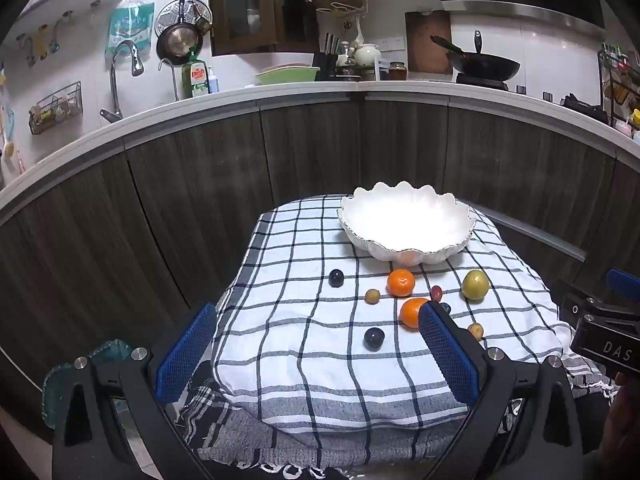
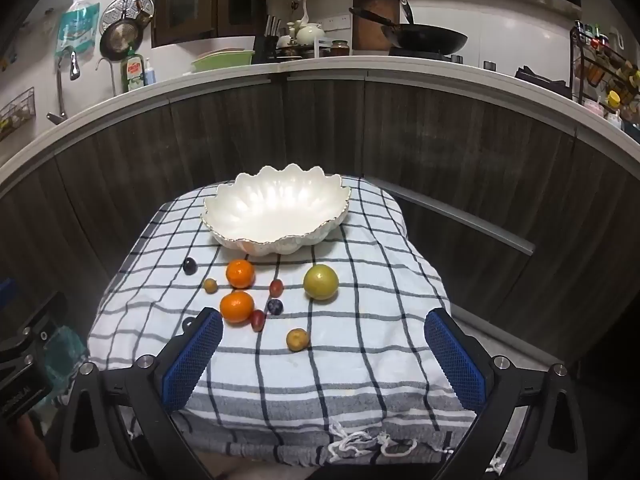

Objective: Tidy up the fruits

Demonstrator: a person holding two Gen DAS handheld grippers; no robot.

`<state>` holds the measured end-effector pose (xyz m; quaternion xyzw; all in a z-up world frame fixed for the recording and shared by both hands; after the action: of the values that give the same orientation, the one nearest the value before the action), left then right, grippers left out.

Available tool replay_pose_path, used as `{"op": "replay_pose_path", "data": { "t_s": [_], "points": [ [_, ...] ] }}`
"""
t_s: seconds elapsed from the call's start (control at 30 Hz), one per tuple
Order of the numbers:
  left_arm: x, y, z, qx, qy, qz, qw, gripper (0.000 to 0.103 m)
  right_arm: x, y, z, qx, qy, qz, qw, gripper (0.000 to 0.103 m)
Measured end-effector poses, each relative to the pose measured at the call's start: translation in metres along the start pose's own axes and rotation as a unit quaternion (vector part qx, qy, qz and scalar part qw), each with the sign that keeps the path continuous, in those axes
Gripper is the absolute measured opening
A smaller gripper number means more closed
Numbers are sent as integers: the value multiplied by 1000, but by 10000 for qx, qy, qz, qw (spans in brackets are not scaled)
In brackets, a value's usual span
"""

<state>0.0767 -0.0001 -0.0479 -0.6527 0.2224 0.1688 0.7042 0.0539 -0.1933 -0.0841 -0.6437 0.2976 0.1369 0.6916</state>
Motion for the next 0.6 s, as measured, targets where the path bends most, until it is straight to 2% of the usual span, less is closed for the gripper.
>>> {"op": "replay_pose_path", "data": {
  "t_s": [0.6],
  "points": [
    [1, -1, 0, -45, 9, -17, 10000, 103, -7, -3, 0, 20, 10, -48, 10000, 102]
  ]
}}
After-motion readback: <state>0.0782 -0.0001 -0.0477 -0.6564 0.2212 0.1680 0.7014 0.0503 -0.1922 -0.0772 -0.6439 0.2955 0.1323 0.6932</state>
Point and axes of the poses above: each gripper's, at about its wrist camera, not at the fingertips, and x roughly the way its jaws point, z to its left, y to its underside, the point moved 9 cm from there along x, roughly the way its jaws point, and after that the axes turned 3 degrees about y, right-handed, at the moved point
